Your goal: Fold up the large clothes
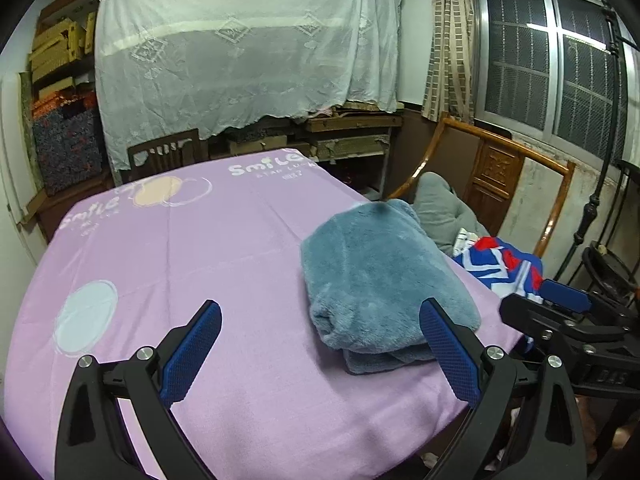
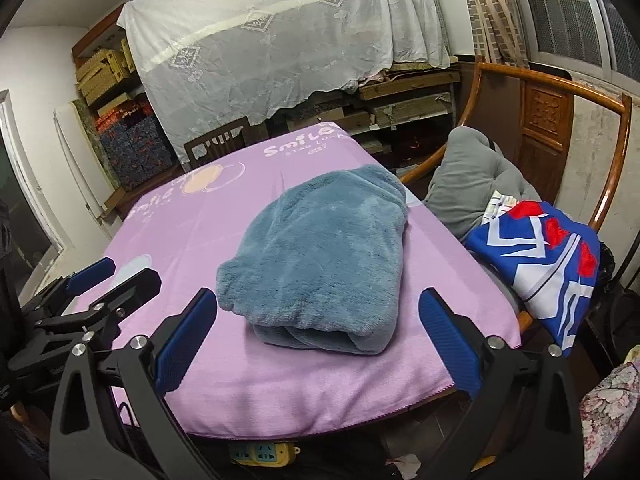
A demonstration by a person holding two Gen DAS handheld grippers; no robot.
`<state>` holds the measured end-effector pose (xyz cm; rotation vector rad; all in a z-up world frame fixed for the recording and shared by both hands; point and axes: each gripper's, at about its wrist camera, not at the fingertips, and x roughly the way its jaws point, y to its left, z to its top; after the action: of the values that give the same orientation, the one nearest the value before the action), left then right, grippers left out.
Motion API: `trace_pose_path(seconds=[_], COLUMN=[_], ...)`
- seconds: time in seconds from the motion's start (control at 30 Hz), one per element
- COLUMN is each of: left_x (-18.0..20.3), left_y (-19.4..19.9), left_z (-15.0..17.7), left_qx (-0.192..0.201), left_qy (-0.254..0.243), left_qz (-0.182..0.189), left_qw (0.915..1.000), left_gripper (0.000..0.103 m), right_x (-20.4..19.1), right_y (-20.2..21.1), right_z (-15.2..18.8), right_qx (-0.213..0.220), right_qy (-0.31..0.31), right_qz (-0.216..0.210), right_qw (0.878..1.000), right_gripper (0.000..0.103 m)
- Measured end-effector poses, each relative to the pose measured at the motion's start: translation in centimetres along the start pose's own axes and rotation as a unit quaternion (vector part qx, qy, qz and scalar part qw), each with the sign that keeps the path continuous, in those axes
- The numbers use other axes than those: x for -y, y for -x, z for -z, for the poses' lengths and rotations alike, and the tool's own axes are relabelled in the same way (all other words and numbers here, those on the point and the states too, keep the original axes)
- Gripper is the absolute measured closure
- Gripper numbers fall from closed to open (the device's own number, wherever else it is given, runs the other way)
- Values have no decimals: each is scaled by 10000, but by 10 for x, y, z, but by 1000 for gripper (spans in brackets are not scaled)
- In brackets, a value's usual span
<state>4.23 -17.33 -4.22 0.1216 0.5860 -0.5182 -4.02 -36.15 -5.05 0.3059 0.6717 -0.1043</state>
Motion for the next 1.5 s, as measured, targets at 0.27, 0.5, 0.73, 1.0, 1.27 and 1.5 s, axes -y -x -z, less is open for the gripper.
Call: trace_pose_path(seconds=[0.27,0.5,0.73,1.0,1.27,1.5], left_x=[-1,-2,4,5,10,17], left_y=[-3,-13,-14,-27,-29,-31], left_z=[5,7,11,11,12,10], left_qx=[29,-193,-174,-624,-533,-497], left_qy=[163,176,141,273,160,98], left_qz=[77,-297,-204,-210,-566,-618], left_qw=[9998,9992,9995,9975,9968,9968], left_gripper=[3,3,3,3,3,3], right_x=[0,6,7,5,-2,1], right_y=[-7,-13,-17,-16,-15,-13], right_z=[6,7,7,8,11,13], right_qx=[-127,-178,-281,-235,-206,-187], right_qy=[154,39,-55,27,175,164], right_qz=[383,406,248,352,432,438], right_qw=[9991,9990,9993,9991,9987,9987], right_gripper=[5,5,5,5,5,5])
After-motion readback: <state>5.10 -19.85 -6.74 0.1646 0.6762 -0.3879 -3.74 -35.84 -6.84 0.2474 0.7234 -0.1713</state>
